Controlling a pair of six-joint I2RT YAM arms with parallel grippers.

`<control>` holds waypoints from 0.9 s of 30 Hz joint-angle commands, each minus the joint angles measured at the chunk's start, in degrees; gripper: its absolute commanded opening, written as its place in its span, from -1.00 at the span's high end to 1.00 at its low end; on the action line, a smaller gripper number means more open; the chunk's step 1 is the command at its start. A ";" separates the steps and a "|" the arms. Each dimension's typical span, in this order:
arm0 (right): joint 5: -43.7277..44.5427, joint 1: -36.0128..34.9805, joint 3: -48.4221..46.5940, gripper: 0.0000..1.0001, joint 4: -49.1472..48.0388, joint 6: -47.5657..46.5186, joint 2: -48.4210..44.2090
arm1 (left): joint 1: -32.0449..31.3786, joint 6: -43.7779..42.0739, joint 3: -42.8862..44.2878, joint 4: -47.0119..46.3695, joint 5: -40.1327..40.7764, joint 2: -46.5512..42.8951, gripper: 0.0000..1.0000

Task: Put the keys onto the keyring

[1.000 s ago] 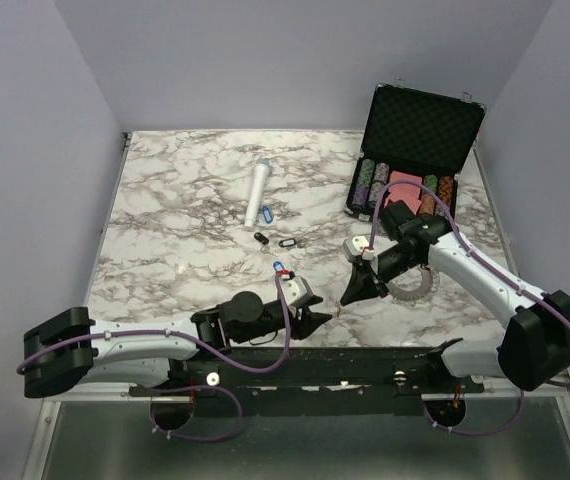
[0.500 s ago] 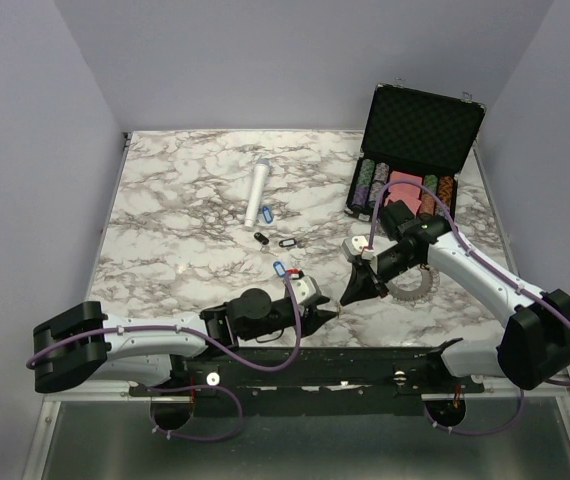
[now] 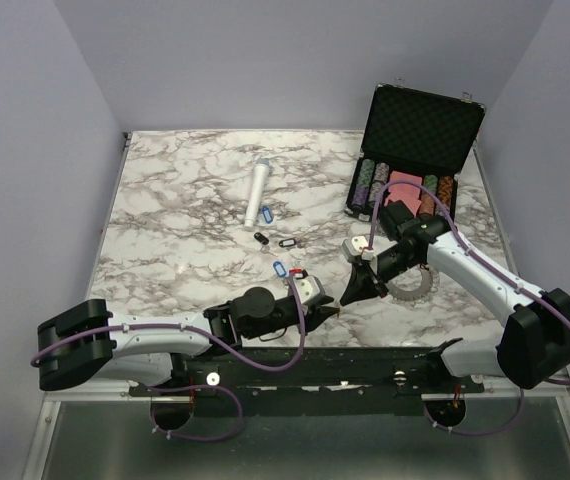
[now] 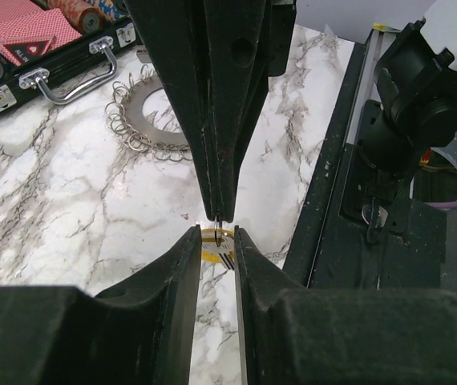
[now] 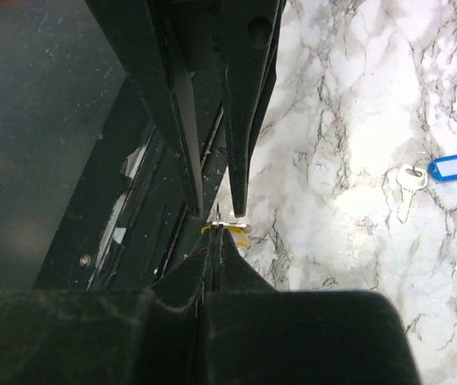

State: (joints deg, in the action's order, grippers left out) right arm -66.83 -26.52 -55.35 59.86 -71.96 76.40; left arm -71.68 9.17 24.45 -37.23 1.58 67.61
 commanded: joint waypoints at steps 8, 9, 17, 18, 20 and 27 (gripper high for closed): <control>-1.46 -0.37 -1.42 0.99 1.41 -1.42 0.42 | 0.58 -0.64 2.09 -0.56 -1.58 1.20 0.63; -1.55 -0.37 -1.42 0.99 1.49 -1.42 0.42 | 0.58 -0.64 2.01 -0.30 -1.50 1.20 0.64; -1.73 -0.37 -1.25 0.97 1.49 -1.51 0.50 | 0.66 -0.38 2.18 -0.30 -1.50 1.73 0.79; -1.73 -0.37 -1.25 0.96 1.58 -1.51 0.50 | 0.66 -0.29 2.27 -0.30 -2.89 1.73 0.88; -1.81 -0.37 -1.25 0.92 1.41 -1.60 0.50 | 0.66 -0.12 2.18 -0.56 -3.08 1.82 1.00; -2.78 -0.37 -1.51 0.60 0.79 -0.02 0.42 | 0.84 3.13 -2.29 -8.19 -0.46 0.24 1.00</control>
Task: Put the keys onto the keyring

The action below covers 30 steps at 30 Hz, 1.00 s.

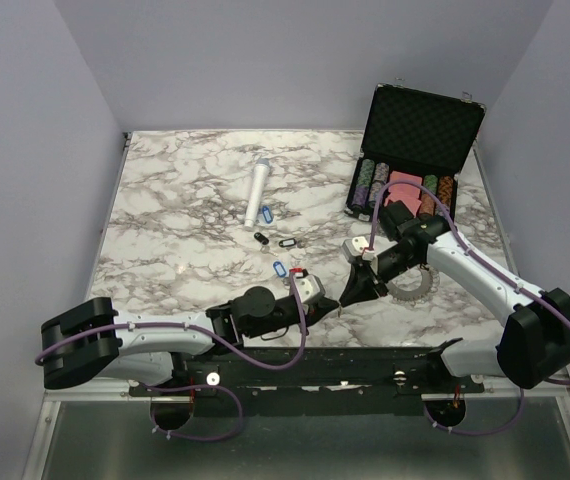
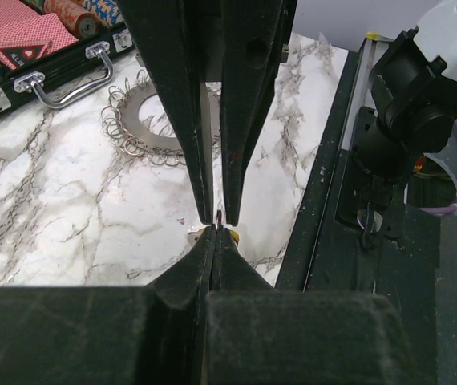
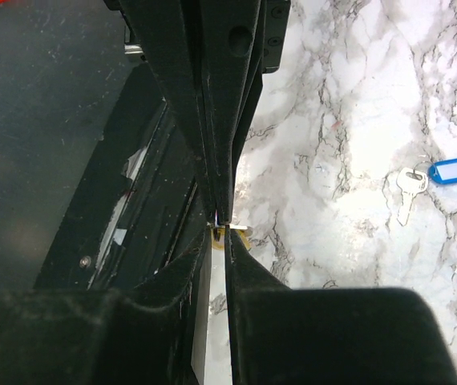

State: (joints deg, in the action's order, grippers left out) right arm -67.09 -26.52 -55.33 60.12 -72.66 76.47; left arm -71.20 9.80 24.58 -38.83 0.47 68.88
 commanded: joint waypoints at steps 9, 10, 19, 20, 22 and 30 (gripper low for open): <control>-4.80 -0.37 -1.62 0.43 0.62 1.12 0.88 | 0.36 4.44 -5.15 -11.18 1.55 -1.64 1.00; -4.89 -0.37 -1.45 0.43 0.53 1.12 0.96 | 0.36 4.44 -5.15 -11.27 1.55 -1.65 1.00; -5.77 -0.46 -1.18 0.45 0.26 1.30 1.58 | 0.36 4.61 -5.42 -12.68 1.90 -1.38 1.00; -5.86 -0.37 -1.27 0.46 0.26 1.38 1.67 | 0.36 4.70 -5.42 -12.68 1.90 -1.30 1.00; -6.03 -0.37 -1.27 0.49 0.44 1.38 1.67 | 0.36 4.61 -5.50 -12.68 1.90 -1.21 1.00; -6.47 -0.37 -1.45 0.57 0.62 1.30 1.49 | 0.36 4.70 -5.68 -12.68 1.99 -0.94 1.00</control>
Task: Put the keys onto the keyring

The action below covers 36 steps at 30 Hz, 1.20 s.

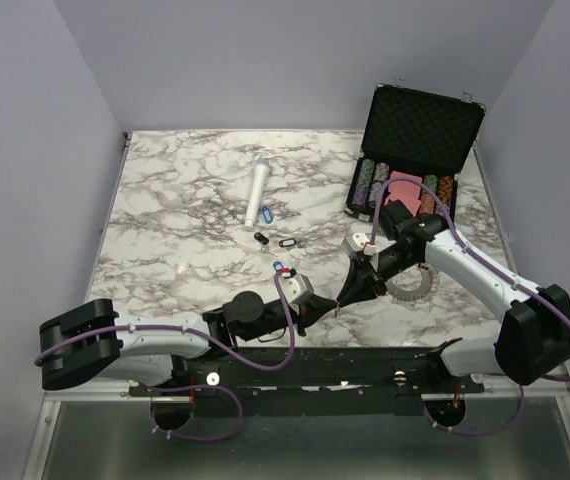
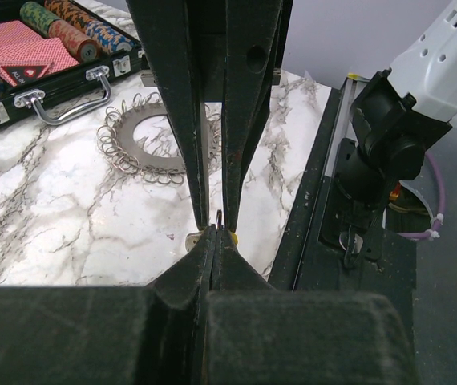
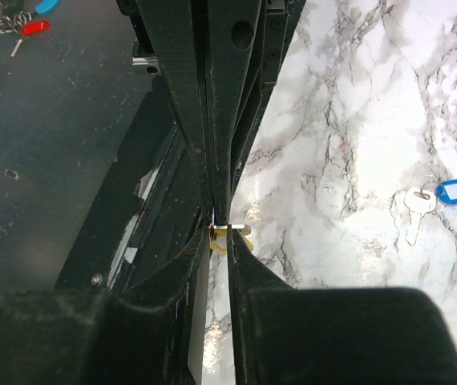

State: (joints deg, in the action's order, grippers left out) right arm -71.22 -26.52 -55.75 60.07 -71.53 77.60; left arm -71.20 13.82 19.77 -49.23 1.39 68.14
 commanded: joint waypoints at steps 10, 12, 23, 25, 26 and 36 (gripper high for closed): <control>-2.52 -0.37 -1.12 0.63 0.92 0.07 0.36 | 0.36 0.85 -0.96 -2.54 1.16 0.06 1.00; -2.61 -0.37 -1.21 0.63 0.83 0.07 0.36 | 0.36 0.85 -1.05 -2.53 1.34 0.06 1.00; -2.78 -0.37 -1.03 0.63 0.83 0.16 0.36 | 0.36 0.85 -1.05 -2.62 1.51 0.33 1.00; -2.78 -0.37 -1.03 0.62 0.75 0.25 0.36 | 0.36 0.77 -1.05 -2.62 1.42 0.33 1.00; -2.78 -0.37 -1.03 0.63 0.83 0.25 0.36 | 0.36 0.85 -1.05 -2.62 1.42 0.41 1.00; -2.96 -0.28 -0.94 0.57 0.31 0.77 0.27 | 0.36 0.85 -1.05 -2.62 1.51 0.50 1.00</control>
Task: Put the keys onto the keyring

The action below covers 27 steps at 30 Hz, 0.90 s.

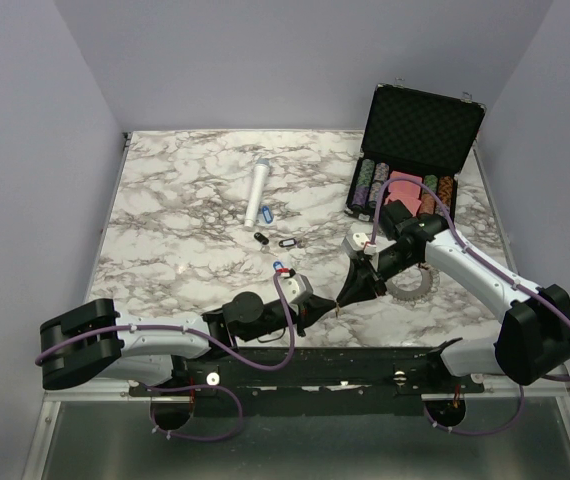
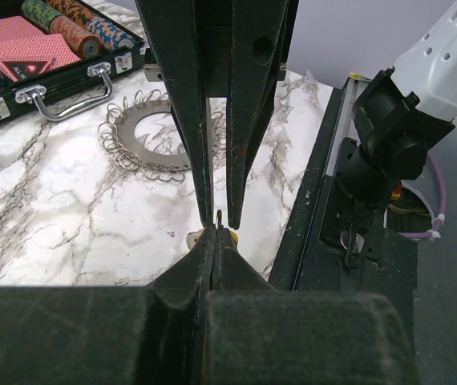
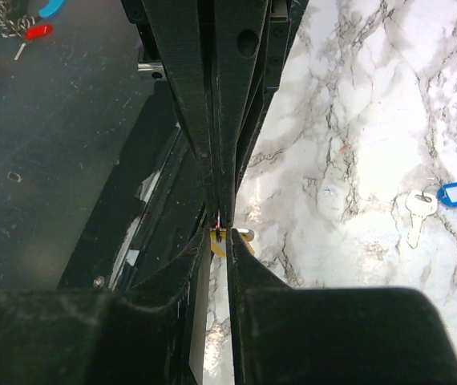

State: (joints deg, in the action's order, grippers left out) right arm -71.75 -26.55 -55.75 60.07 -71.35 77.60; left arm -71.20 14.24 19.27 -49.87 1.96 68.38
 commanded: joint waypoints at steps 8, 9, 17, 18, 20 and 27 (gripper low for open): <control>-2.52 -0.26 -0.94 0.58 -0.22 1.21 0.27 | 0.36 0.44 -0.46 -1.99 1.03 0.35 1.00; -2.61 -0.35 -0.86 0.59 -0.22 1.30 0.27 | 0.36 0.44 -0.46 -2.08 1.03 0.53 1.00; -2.70 -0.26 -0.94 0.81 -0.57 2.01 0.27 | 0.36 0.52 -0.46 -1.99 1.38 0.79 1.00; -2.61 -0.44 -0.94 0.87 -0.48 2.01 0.36 | 0.36 0.53 -0.46 -1.99 1.38 0.70 1.00; -2.44 -0.44 -1.12 0.99 -0.22 1.83 0.36 | 0.27 0.44 -0.46 -1.99 1.56 0.70 1.00; -0.51 -0.35 -1.73 0.99 -0.65 2.88 0.62 | 0.53 1.23 -0.37 -0.33 3.05 -0.43 0.90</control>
State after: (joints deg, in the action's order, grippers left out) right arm -72.10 -26.55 -55.77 59.68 -69.87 77.62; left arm -71.20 14.70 19.25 -50.09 2.59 68.71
